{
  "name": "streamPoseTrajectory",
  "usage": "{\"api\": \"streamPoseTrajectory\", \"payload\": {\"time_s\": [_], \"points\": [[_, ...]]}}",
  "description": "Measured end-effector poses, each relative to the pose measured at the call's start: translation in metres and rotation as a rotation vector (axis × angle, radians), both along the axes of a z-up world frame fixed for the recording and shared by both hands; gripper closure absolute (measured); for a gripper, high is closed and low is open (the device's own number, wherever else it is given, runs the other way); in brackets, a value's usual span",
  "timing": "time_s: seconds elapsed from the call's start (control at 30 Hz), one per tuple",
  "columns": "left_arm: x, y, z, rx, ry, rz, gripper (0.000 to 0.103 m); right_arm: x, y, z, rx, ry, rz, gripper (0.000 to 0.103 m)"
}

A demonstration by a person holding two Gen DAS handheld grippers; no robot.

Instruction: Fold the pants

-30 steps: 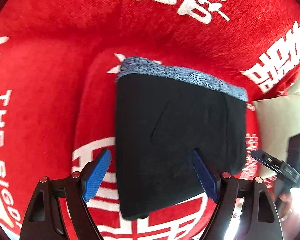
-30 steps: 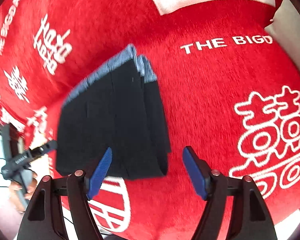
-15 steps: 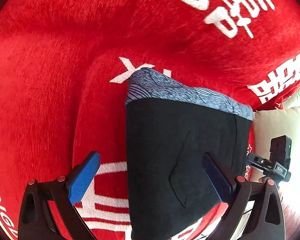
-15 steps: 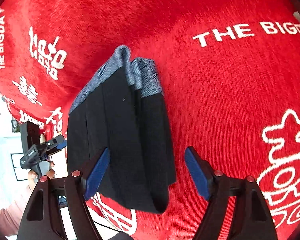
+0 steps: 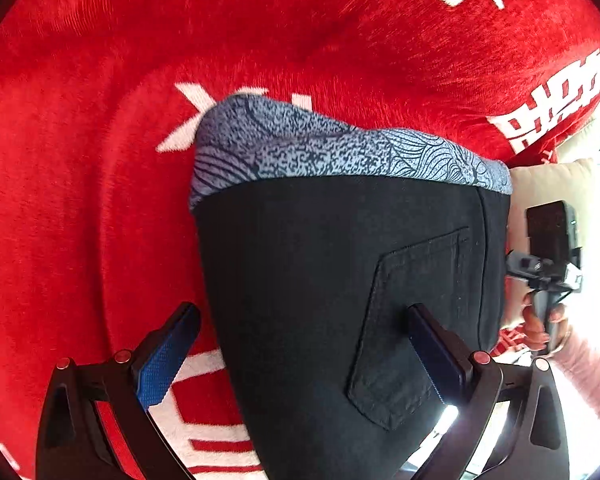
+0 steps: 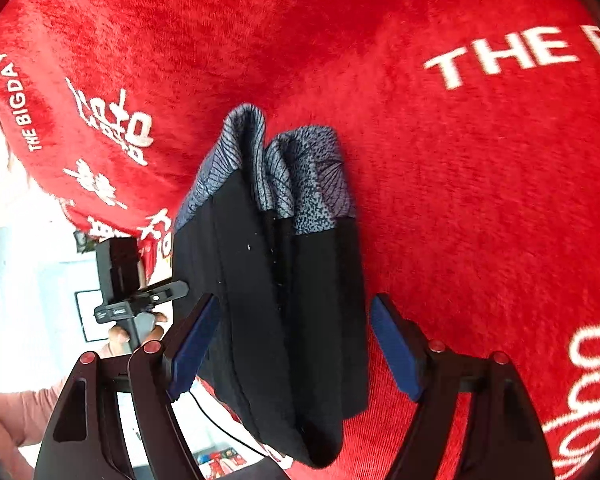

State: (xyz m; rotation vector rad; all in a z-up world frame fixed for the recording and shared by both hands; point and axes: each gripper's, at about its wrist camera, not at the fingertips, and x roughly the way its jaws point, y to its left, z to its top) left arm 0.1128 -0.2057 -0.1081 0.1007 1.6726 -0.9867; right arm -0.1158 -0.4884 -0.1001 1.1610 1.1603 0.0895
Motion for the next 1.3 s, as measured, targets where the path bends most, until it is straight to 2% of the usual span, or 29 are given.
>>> {"api": "streamPoseTrajectory", "payload": {"time_s": [0.1,0.2,0.23,0.27,0.3,0.33,0.4,0.47,0.53,0.77,0.97,1.13,1.3], "points": [[-0.001,0.001,-0.005,-0.01,0.025,0.027,0.001,0.006,0.003,-0.01,0.021,-0.012,0.026,0.023],[-0.007,0.0,-0.004,-0.013,-0.001,0.05,0.001,0.009,0.003,-0.013,0.048,-0.031,0.02,0.023],[-0.01,0.0,-0.001,-0.021,-0.01,0.065,0.009,0.009,0.003,-0.014,0.052,-0.026,0.019,0.023],[-0.012,-0.001,0.002,-0.038,-0.009,0.074,0.023,0.009,0.002,-0.015,0.058,-0.012,0.013,0.024],[-0.015,-0.001,0.008,-0.043,-0.021,0.085,0.024,0.009,0.002,-0.014,0.056,0.011,0.002,0.028],[-0.018,-0.002,0.013,-0.04,-0.043,0.084,0.028,0.011,0.003,-0.013,0.05,0.028,-0.005,0.03],[-0.024,-0.005,0.02,-0.036,-0.076,0.084,0.033,0.012,0.006,-0.008,0.035,0.044,-0.012,0.045],[-0.025,-0.006,0.026,-0.034,-0.091,0.097,0.042,0.01,0.007,-0.002,0.036,0.039,-0.024,0.055],[-0.026,-0.005,0.036,-0.041,-0.099,0.115,0.047,0.008,0.009,0.006,0.041,0.026,-0.04,0.059],[-0.043,0.002,0.075,-0.069,-0.122,0.108,0.048,-0.007,0.012,0.029,0.077,-0.005,-0.053,0.06],[-0.074,0.016,0.095,-0.066,-0.139,0.089,0.048,-0.039,0.023,0.055,0.072,-0.018,-0.048,0.06],[-0.101,0.034,0.089,-0.048,-0.12,0.092,0.048,-0.069,0.043,0.059,0.069,-0.001,-0.061,0.06],[-0.121,0.053,0.055,0.027,-0.111,0.093,0.046,-0.092,0.063,0.041,0.042,0.04,-0.054,0.06]]}}
